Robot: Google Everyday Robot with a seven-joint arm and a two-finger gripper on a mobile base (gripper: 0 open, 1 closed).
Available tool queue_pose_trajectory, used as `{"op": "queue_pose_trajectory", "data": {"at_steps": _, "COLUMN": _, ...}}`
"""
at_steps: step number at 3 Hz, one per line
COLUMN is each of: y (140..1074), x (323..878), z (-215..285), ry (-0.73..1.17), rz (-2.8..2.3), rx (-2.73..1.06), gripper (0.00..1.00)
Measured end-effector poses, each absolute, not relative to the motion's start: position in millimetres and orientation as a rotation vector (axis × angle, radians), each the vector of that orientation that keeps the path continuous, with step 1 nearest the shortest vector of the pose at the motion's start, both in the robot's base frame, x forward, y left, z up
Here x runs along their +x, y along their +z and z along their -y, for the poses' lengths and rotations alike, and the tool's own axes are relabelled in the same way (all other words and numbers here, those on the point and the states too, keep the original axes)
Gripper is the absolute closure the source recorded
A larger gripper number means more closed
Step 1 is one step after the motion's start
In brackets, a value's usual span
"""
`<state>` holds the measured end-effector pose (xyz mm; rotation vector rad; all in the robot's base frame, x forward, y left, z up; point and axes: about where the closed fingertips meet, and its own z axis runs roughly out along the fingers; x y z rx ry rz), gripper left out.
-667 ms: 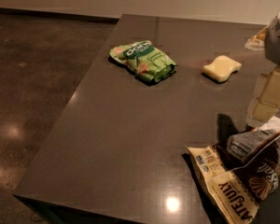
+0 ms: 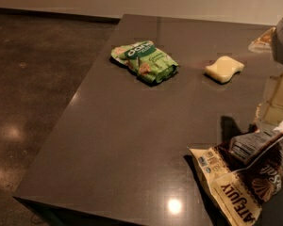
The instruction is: Pick brown chip bag
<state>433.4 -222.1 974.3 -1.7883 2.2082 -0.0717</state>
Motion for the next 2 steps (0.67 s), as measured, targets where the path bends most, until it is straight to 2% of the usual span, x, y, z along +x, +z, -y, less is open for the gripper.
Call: {"op": "queue_pose_trajectory", "data": {"at_steps": 2, "y": 960, "x": 396, "z": 239, "ry": 0.039, "rz": -2.07, "rx": -2.013, "gripper": 0.0}}
